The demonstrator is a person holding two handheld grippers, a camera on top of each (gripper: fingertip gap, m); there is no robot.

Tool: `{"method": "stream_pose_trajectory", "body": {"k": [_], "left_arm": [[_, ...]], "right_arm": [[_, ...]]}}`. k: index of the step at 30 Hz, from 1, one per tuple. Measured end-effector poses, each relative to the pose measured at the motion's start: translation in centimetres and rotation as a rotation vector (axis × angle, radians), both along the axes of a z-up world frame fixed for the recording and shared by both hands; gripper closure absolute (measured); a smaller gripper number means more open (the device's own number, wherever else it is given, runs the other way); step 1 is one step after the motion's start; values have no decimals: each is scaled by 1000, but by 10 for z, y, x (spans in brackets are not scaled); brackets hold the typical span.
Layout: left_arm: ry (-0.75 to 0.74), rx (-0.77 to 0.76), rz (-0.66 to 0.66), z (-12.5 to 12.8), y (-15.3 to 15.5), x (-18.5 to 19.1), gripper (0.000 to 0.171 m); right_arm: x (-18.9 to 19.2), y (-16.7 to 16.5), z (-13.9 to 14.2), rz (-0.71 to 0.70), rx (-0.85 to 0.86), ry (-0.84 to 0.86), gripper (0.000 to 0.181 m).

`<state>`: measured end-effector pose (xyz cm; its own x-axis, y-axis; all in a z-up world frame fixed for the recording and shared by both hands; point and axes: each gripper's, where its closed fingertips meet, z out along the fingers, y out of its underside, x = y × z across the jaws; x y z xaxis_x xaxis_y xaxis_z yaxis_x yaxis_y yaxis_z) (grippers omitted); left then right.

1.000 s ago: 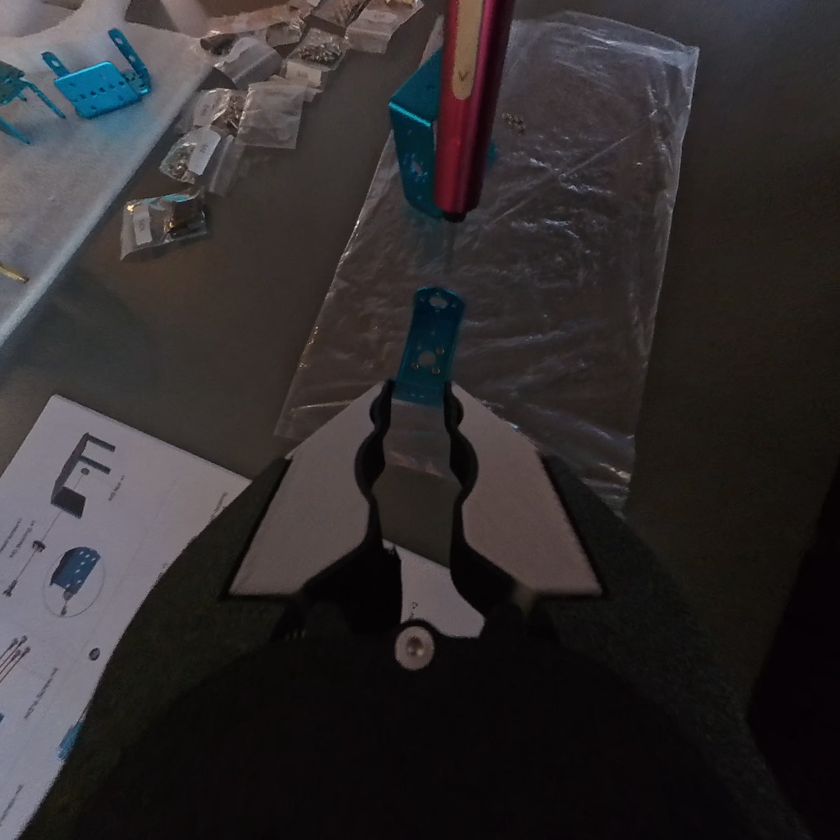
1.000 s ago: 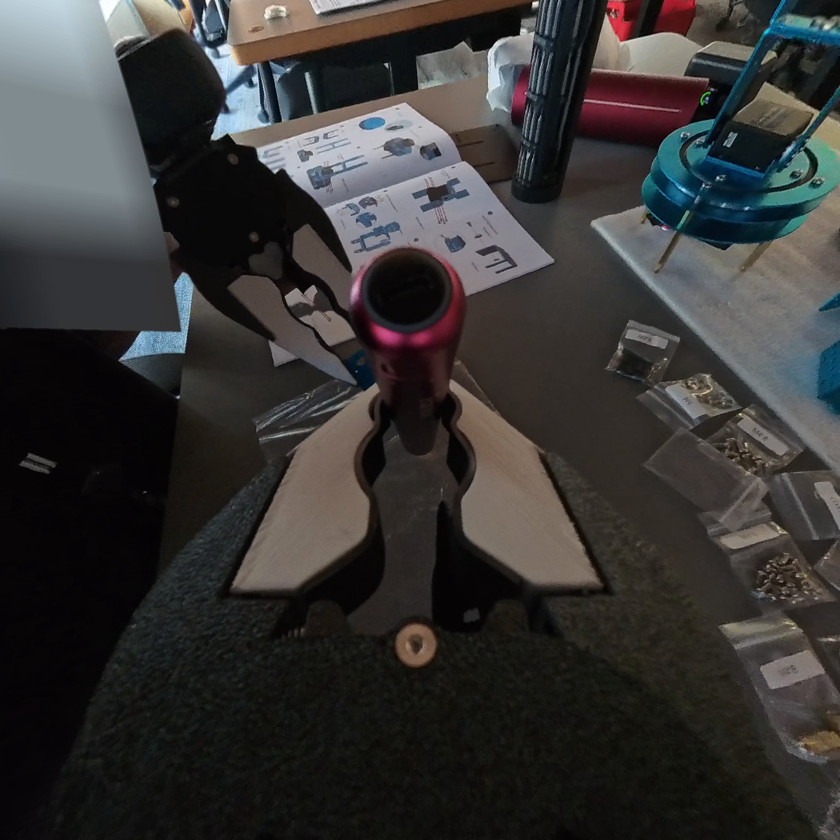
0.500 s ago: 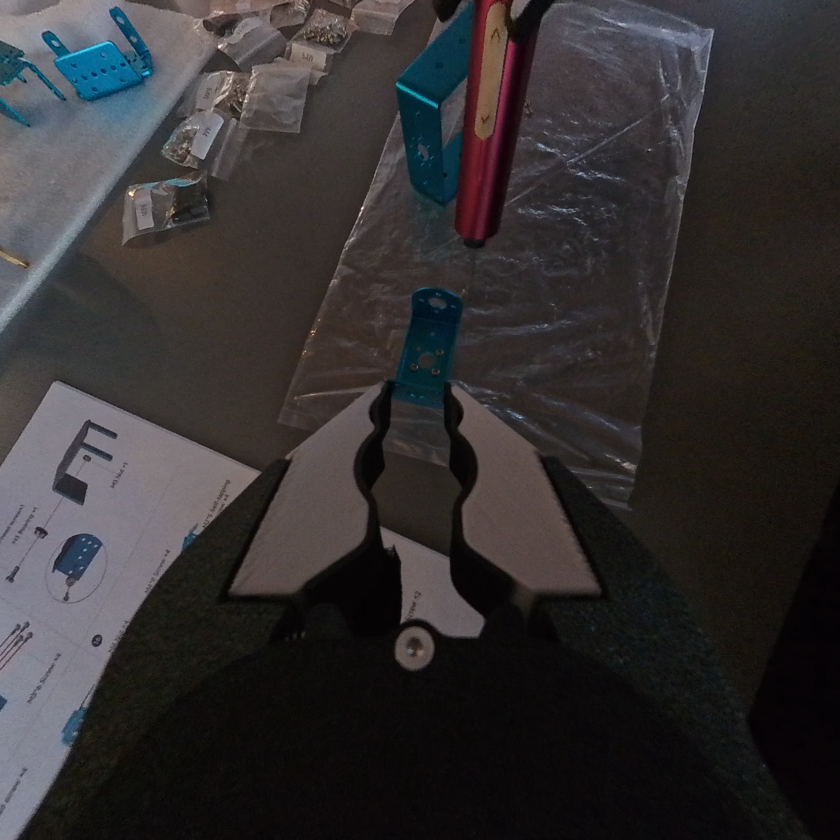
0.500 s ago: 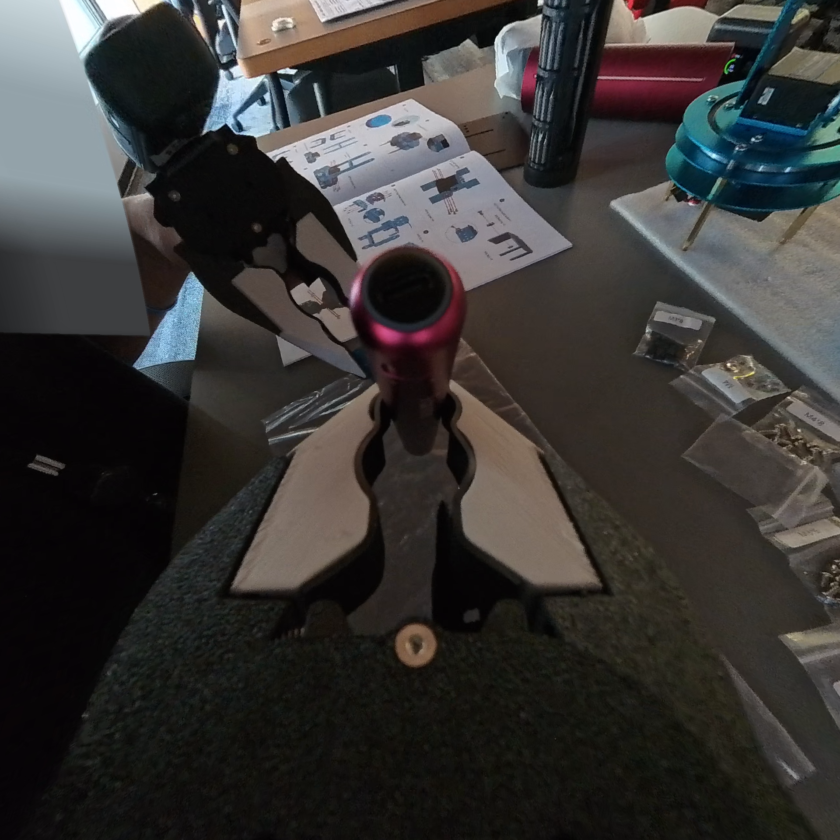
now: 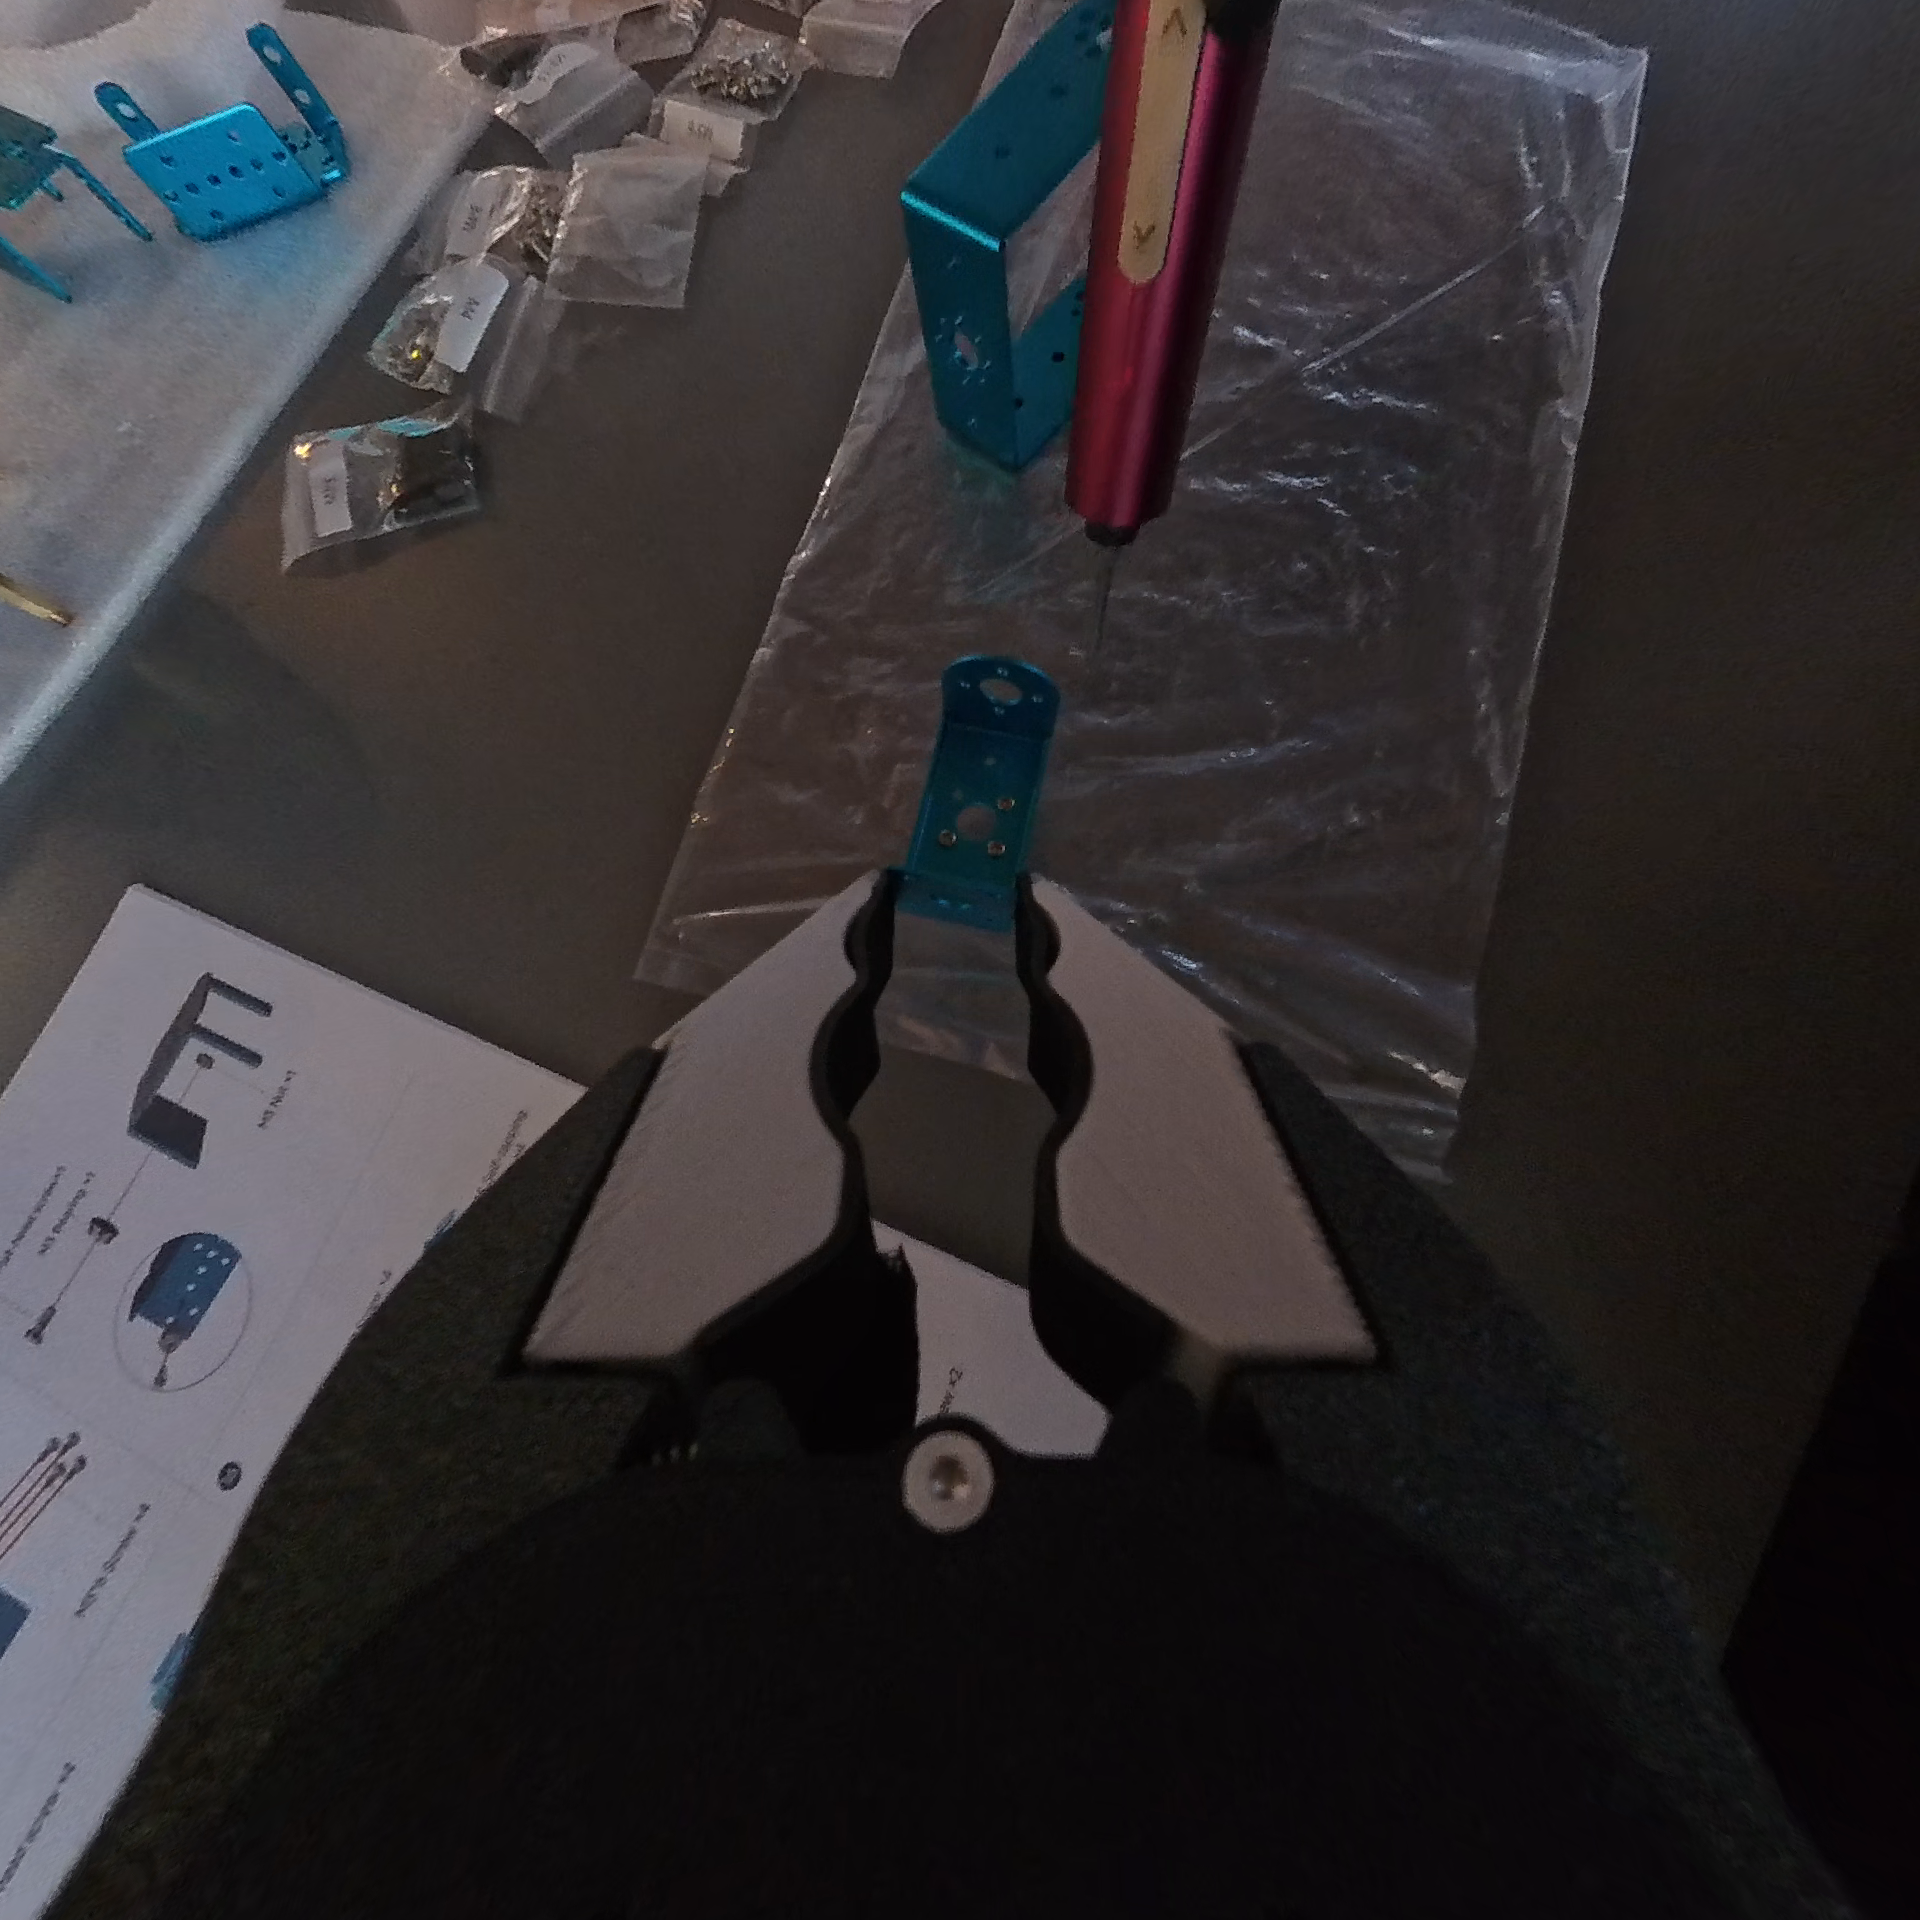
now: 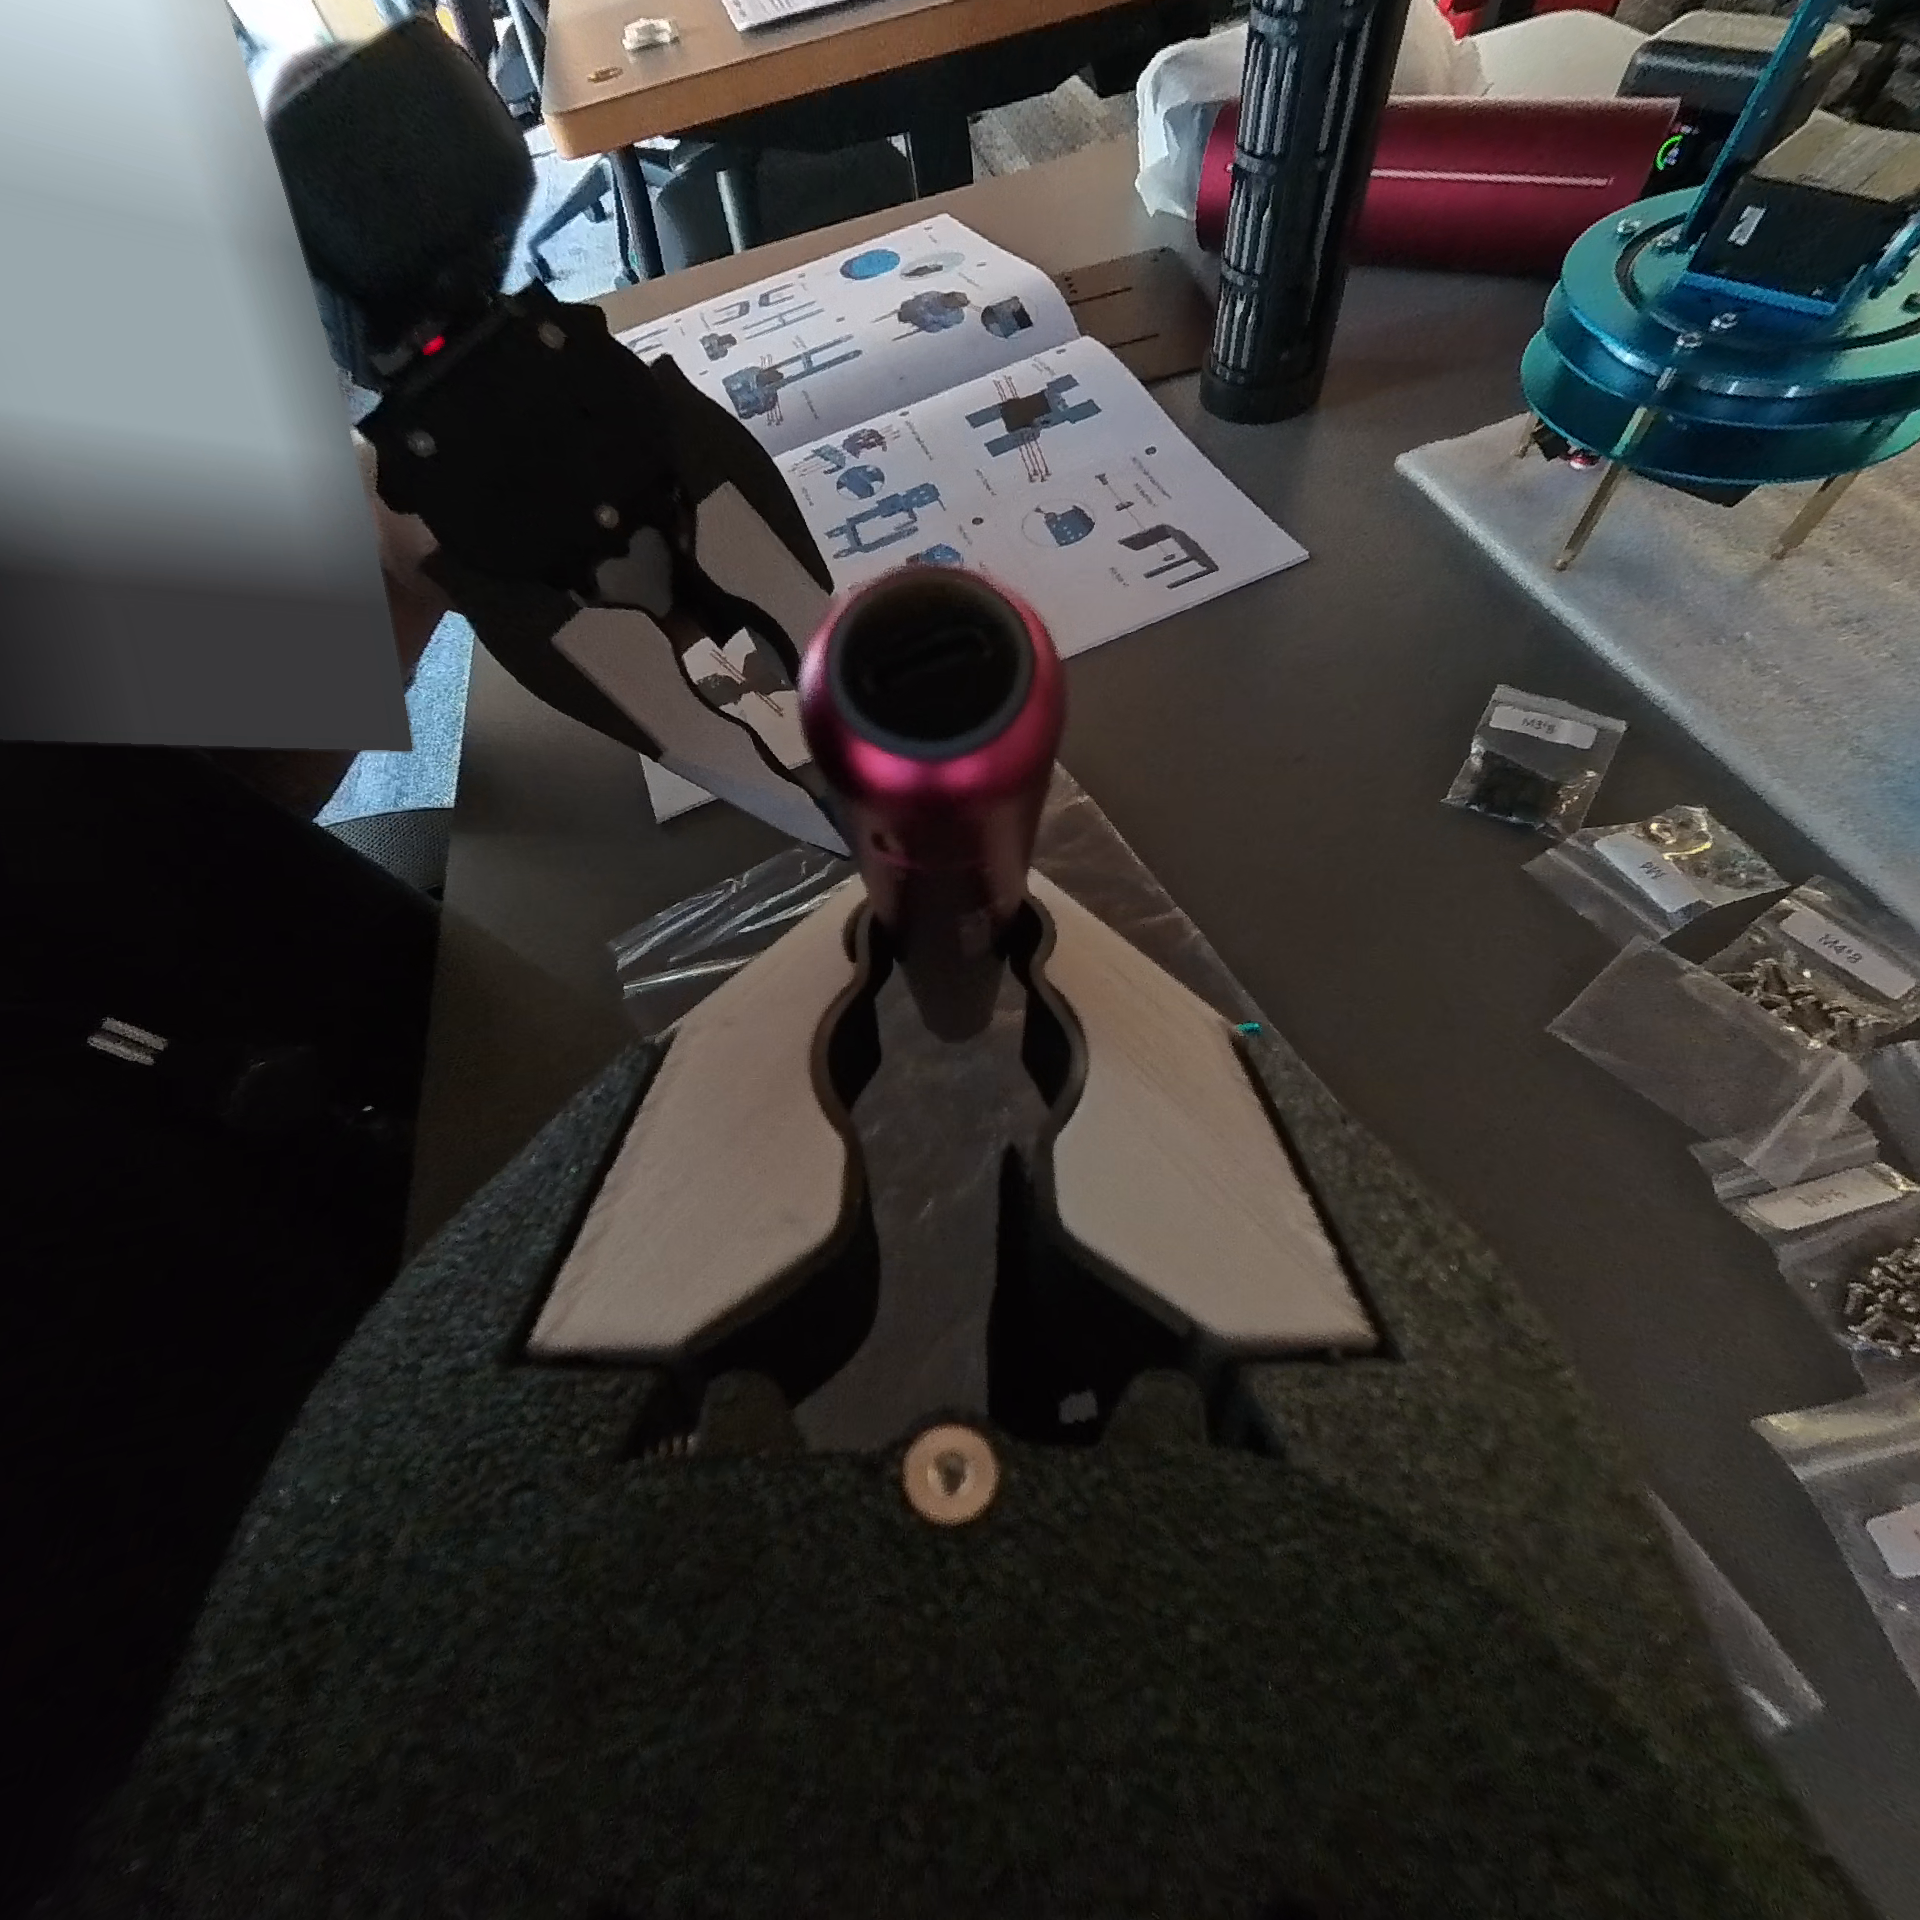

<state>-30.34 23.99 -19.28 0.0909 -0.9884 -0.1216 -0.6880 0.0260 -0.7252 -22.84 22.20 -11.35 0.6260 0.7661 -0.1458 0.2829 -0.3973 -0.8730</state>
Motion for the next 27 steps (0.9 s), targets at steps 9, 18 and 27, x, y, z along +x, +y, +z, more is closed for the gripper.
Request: {"method": "stream_pose_trajectory", "body": {"k": [9, 18, 27], "left_arm": [[10, 16, -16, -2, -2, 5, 149], [4, 10, -25, -3, -4, 8, 149], [3, 14, -29, -3, -3, 10, 149]], "right_arm": [[0, -7, 22, 8, 12, 93, 159], [3, -5, 9, -13, -56, 171, 160], [-12, -10, 32, 34, -12, 189, 159]]}}
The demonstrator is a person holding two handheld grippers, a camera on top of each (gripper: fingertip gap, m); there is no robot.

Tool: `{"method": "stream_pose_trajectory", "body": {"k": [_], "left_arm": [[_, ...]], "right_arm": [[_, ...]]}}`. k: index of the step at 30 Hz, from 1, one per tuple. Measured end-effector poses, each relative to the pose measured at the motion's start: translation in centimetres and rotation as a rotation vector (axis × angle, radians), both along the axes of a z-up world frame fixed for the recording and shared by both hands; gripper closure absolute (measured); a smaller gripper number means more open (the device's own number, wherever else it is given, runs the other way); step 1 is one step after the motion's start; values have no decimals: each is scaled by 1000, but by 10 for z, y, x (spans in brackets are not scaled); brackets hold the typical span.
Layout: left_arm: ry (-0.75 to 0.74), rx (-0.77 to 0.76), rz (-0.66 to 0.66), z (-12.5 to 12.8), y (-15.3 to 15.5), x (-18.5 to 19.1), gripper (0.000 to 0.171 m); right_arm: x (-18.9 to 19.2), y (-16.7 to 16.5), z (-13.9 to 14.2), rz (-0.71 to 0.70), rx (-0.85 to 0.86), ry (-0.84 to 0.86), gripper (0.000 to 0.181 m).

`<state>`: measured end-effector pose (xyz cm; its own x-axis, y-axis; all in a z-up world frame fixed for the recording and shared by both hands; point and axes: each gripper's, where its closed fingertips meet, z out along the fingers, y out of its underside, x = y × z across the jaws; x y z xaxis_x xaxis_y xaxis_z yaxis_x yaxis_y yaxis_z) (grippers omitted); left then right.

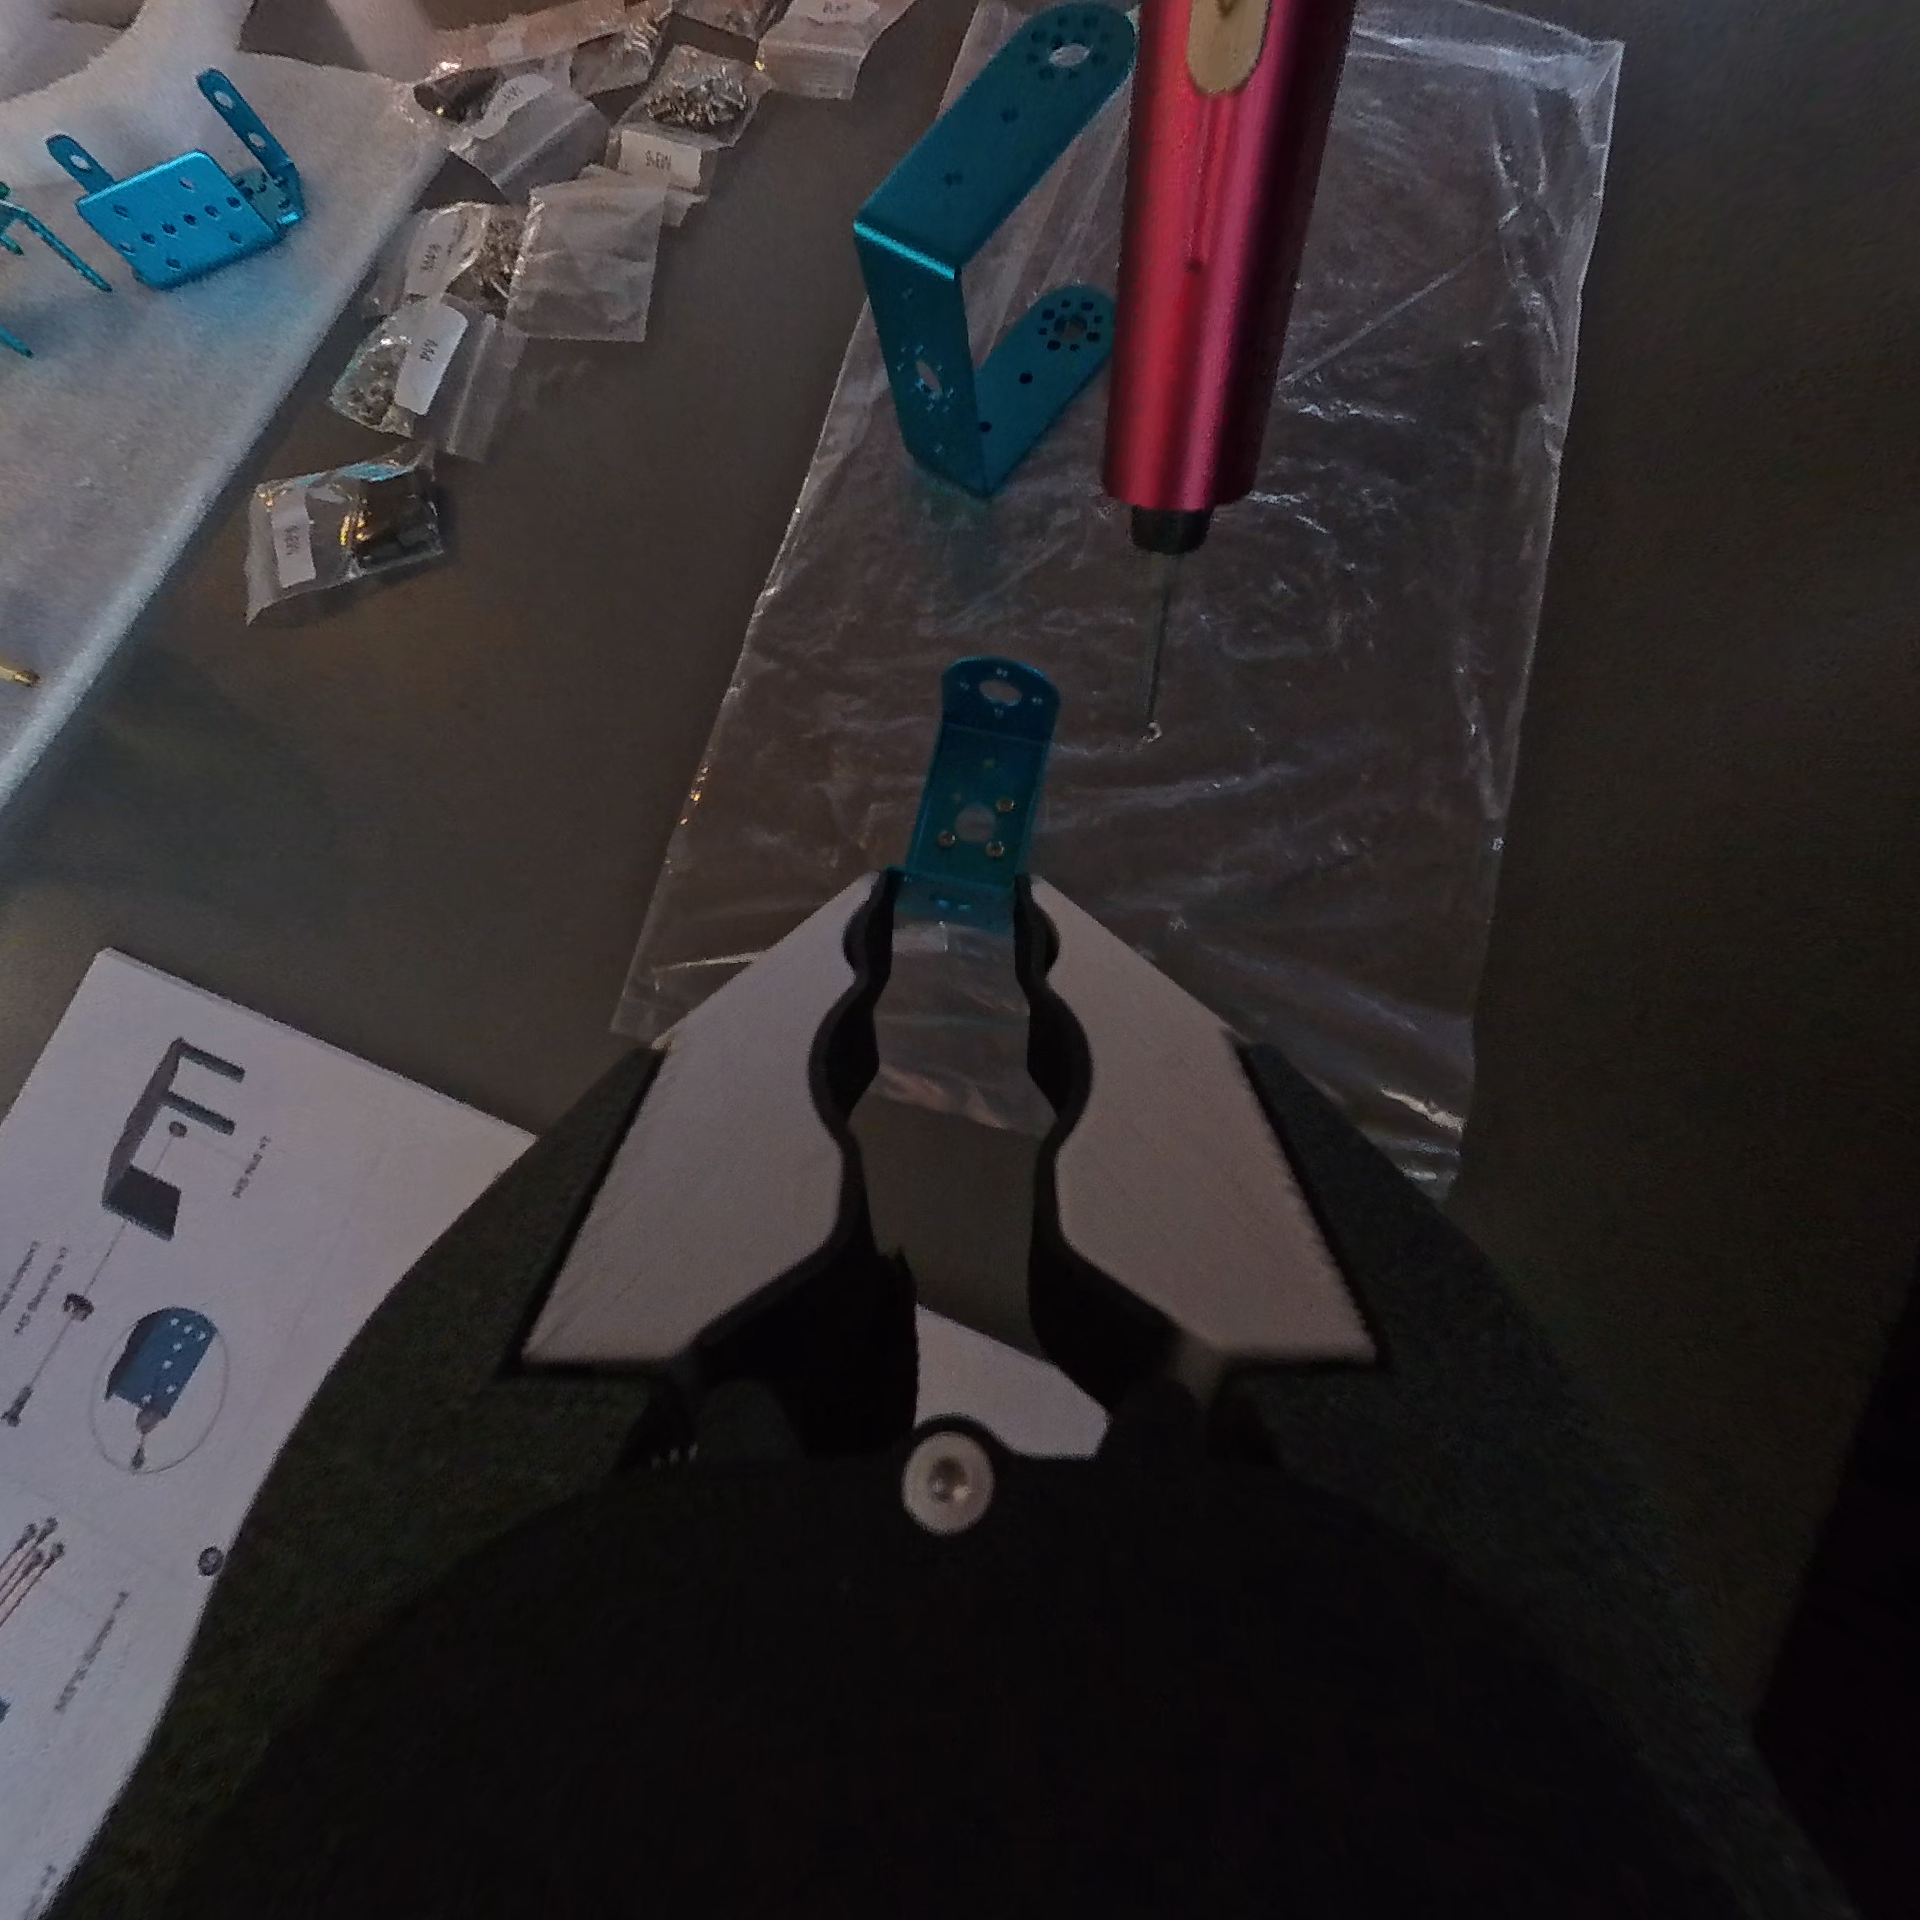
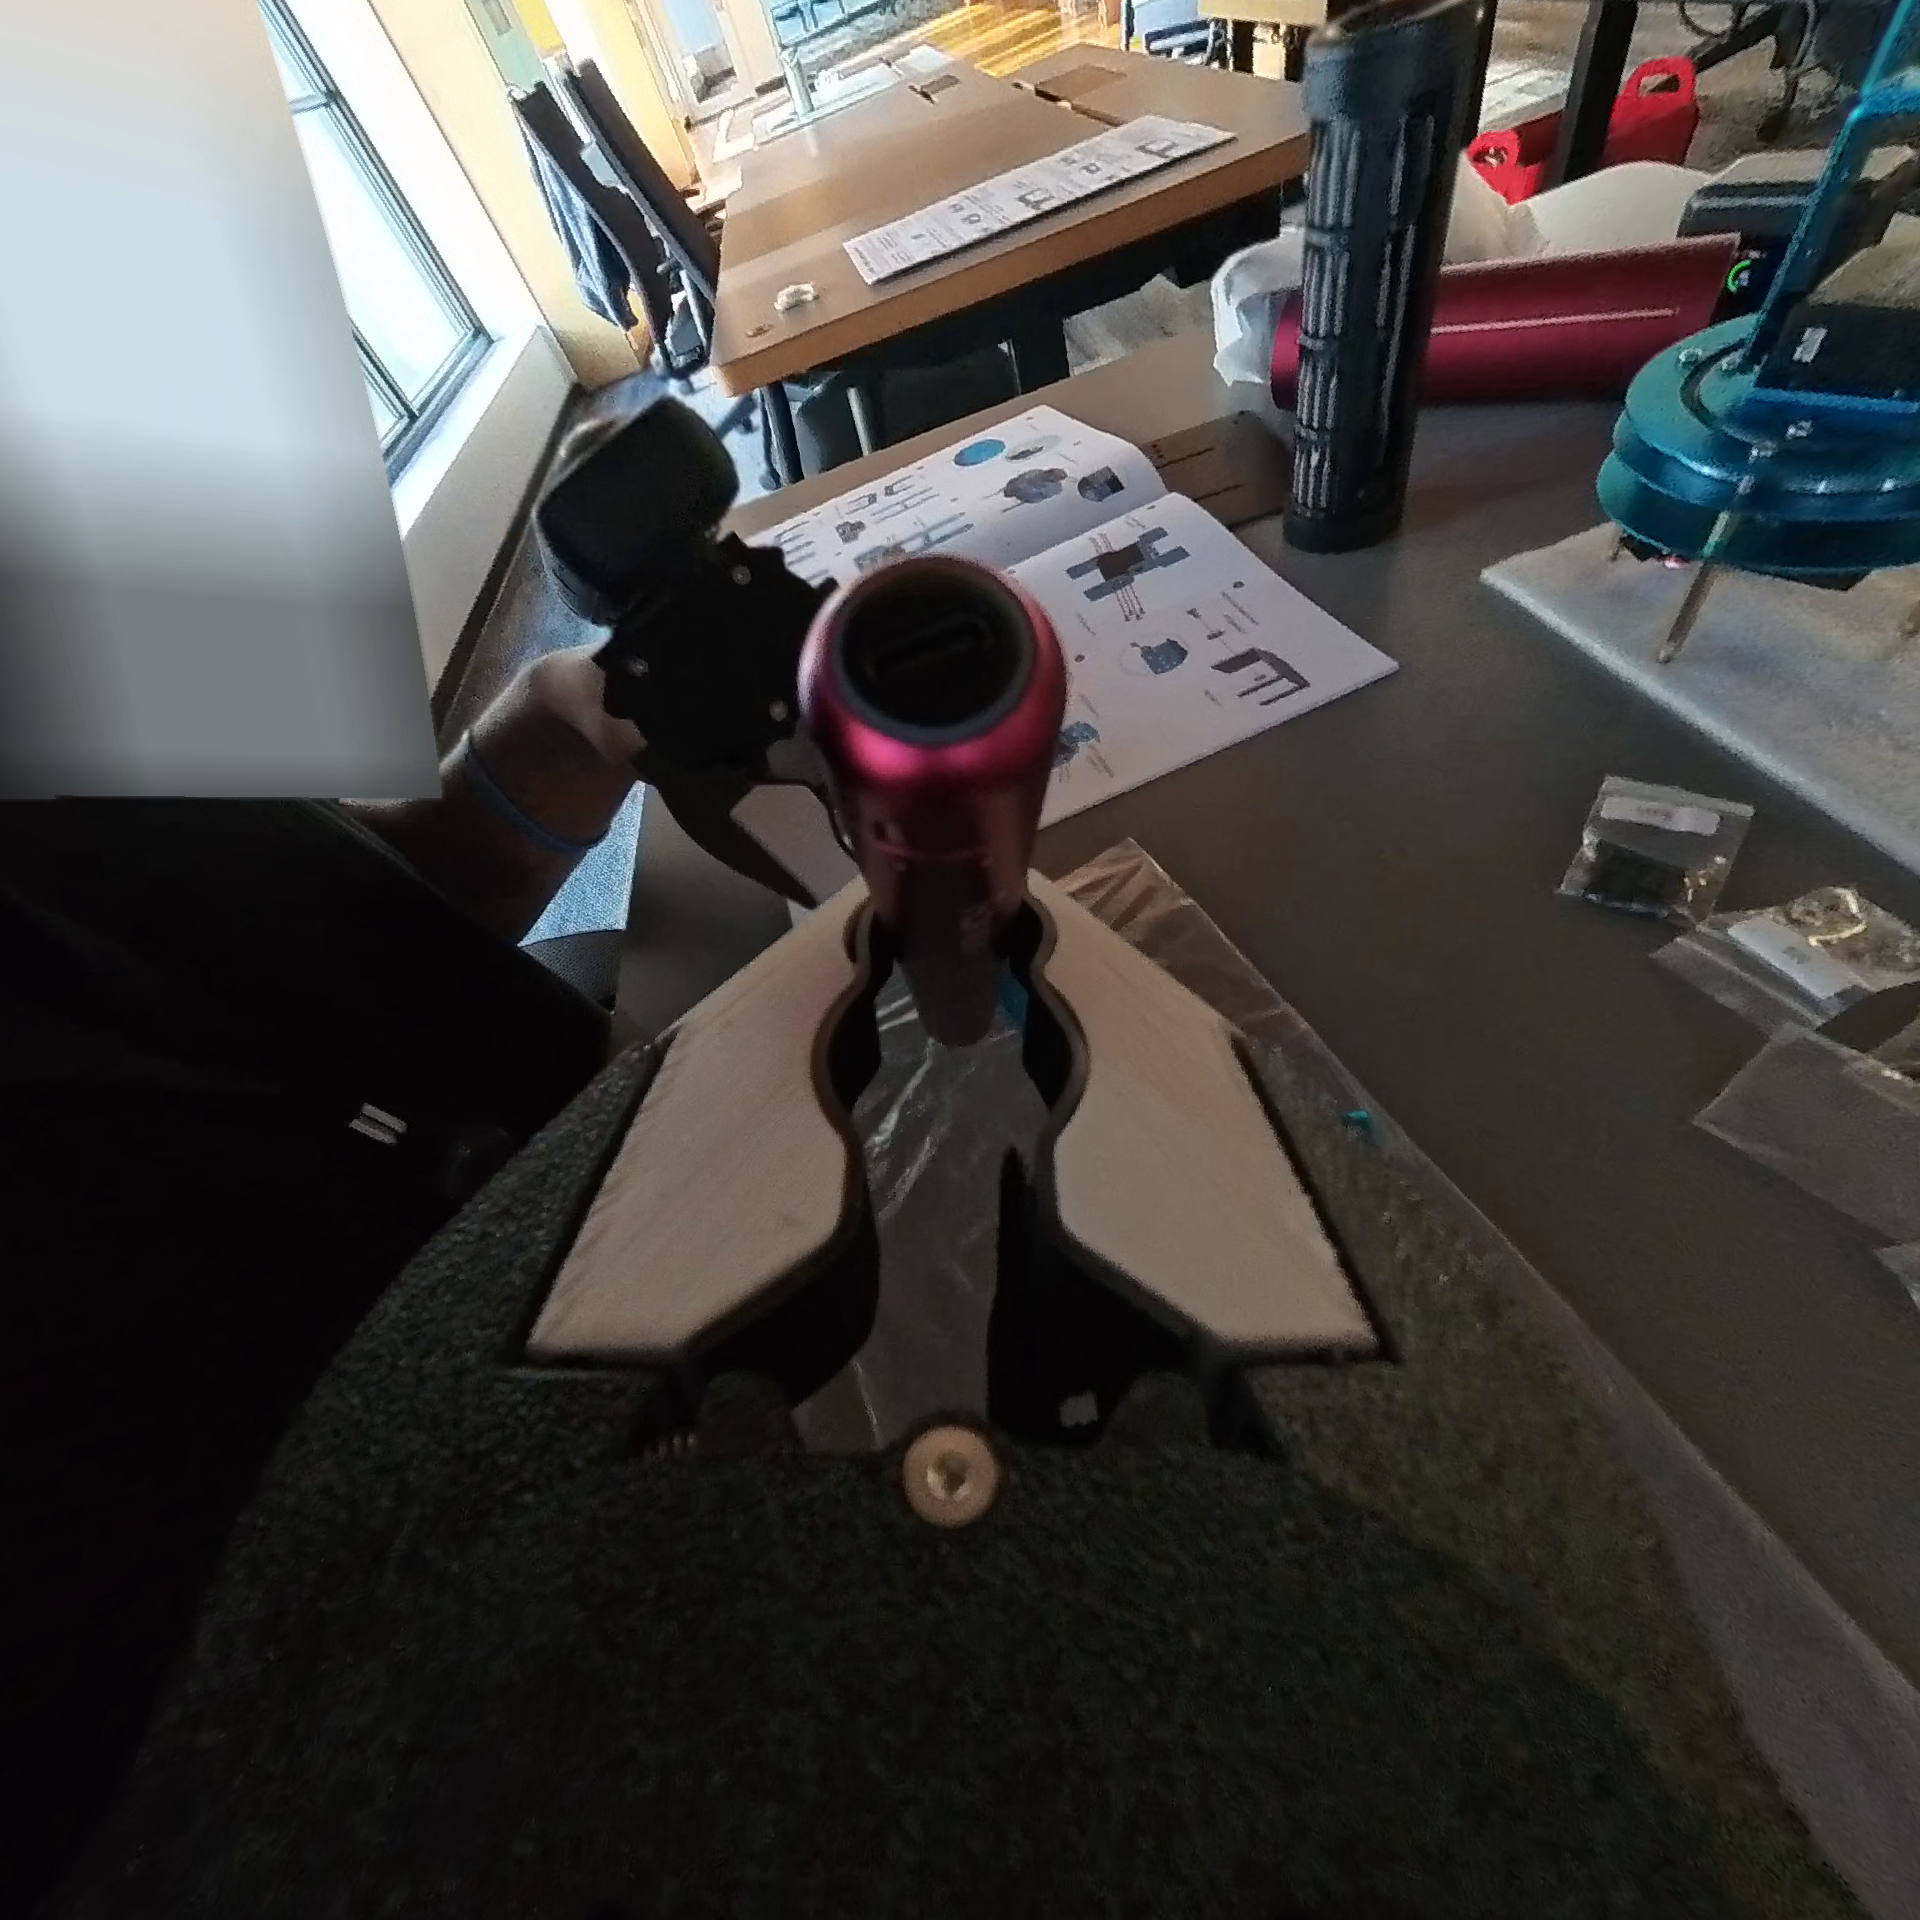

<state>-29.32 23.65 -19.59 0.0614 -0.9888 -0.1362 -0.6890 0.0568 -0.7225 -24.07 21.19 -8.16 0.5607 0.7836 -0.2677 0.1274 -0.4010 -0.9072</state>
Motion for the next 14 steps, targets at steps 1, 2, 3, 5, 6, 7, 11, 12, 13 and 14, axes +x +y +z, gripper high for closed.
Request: {"method": "stream_pose_trajectory", "body": {"k": [1, 2, 3, 5, 6, 7, 11, 12, 13, 14], "left_arm": [[0, -1, -2, 0, -1, 1, 149], [1, -1, -6, -1, -1, 1, 149], [1, 1, -10, -1, -2, 1, 149], [-2, 5, -25, 0, -5, 3, 149], [-3, 10, -33, 0, -7, 3, 149], [-5, 18, -40, 1, -8, 4, 149], [-16, 28, -73, 3, -14, 5, 149], [-18, 34, -77, 4, -14, 5, 149], [-19, 39, -78, 4, -14, 5, 149], [-19, 40, -81, 4, -15, 4, 149]], "right_arm": [[-1, 0, 2, 1, 7, -5, 158], [-1, 1, 4, 1, 14, -12, 160], [-2, 1, 6, 3, 17, -17, 159], [-4, 3, 9, 8, 23, -24, 160], [-4, 4, 11, 8, 25, -27, 160], [-4, 5, 11, 8, 19, -32, 160], [-3, 8, 8, 3, 7, -68, 159], [-3, 10, 7, -1, 7, -75, 160], [-2, 11, 7, -5, 8, -78, 160], [-3, 11, 7, -2, 1, -77, 160]]}}
